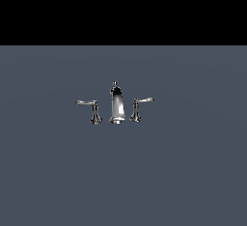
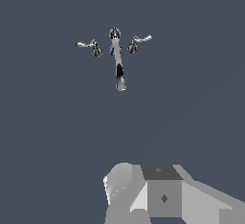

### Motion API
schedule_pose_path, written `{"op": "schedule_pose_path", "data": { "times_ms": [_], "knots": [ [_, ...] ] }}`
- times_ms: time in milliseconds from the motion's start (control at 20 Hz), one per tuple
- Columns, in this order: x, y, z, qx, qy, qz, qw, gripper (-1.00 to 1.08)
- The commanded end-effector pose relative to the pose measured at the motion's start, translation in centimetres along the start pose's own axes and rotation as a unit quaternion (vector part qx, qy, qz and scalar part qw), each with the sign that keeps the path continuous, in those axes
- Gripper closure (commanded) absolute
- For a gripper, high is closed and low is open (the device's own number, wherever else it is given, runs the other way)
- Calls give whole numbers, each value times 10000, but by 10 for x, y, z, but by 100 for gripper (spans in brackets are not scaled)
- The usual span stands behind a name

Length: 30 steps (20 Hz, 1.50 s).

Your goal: Turn on the faucet by rotating a designated handle.

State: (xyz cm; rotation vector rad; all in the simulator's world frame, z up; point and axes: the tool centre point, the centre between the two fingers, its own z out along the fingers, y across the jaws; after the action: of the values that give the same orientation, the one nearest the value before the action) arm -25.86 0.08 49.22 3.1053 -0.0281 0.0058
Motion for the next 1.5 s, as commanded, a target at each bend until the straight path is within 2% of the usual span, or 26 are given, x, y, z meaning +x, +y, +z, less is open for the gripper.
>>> {"op": "schedule_pose_path", "data": {
  "times_ms": [0,400,850,1150,1450],
  "knots": [
    [0,0,0,0,0,0,10000,108],
    [2,-8,8,3,-4,160,9999,108],
    [12,-34,39,14,-18,727,9974,108],
    [26,-60,70,27,-33,1308,9914,108],
    [43,-86,102,44,-48,1909,9816,108]
  ]
}}
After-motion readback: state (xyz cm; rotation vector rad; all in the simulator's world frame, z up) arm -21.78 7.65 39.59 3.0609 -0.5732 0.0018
